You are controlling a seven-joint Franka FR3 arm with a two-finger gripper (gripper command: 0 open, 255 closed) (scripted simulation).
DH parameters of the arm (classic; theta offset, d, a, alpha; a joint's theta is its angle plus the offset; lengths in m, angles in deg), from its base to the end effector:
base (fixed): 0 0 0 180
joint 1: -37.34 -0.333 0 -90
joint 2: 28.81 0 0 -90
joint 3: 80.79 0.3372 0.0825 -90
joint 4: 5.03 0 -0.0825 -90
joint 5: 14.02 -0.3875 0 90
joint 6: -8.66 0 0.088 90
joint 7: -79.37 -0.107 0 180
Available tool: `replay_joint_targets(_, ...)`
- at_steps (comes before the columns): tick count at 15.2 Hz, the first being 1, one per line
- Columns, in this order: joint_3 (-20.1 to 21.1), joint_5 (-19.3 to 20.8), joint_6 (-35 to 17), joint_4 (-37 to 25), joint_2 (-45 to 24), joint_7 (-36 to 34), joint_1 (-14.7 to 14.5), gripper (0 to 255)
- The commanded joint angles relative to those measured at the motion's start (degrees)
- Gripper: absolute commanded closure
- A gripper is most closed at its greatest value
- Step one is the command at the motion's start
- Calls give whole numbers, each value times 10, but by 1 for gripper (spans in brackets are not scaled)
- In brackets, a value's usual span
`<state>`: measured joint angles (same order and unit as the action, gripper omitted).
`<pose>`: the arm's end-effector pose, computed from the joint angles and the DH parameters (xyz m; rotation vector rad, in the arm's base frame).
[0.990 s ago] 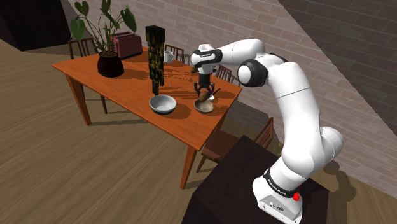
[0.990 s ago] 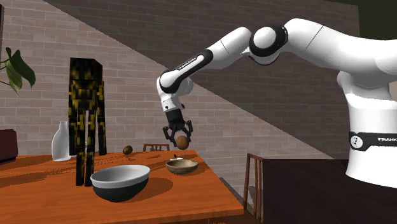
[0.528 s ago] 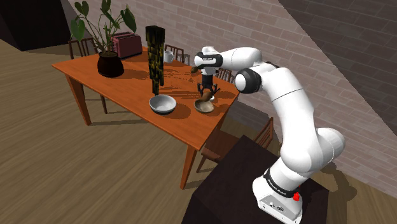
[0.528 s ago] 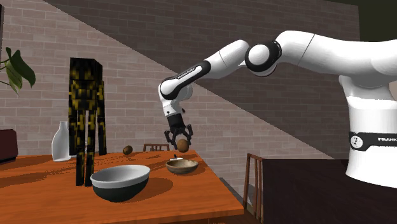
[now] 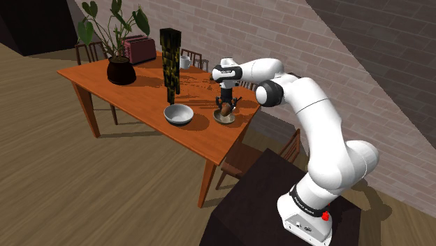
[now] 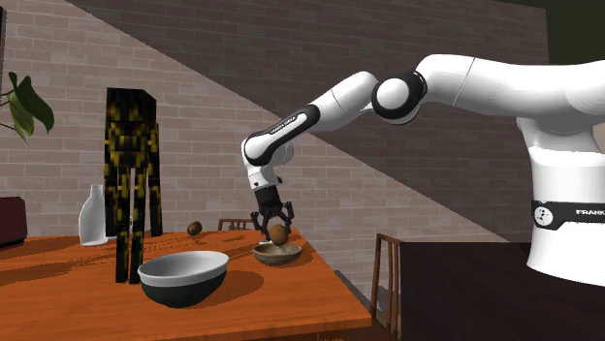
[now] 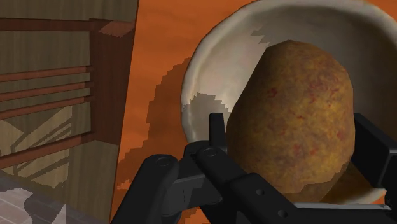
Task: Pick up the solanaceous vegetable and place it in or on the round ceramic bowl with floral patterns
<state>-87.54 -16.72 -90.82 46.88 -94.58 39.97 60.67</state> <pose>0.6884 -0.3530 0.1627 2.5042 -1.6686 -0.4621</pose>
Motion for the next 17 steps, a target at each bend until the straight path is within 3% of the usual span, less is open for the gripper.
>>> replay_joint_targets(1, 1, 0, -4, -6, -10, -1, 0, 255)
replay_joint_targets(8, 1, 0, -4, -6, -10, -1, 0, 255)
replay_joint_targets(9, 1, 0, -4, -6, -10, -1, 0, 0)
replay_joint_targets(14, 1, 0, -4, -6, -10, -1, 0, 0)
replay_joint_targets(17, 1, 0, 69, -101, -31, -3, 4, 0)
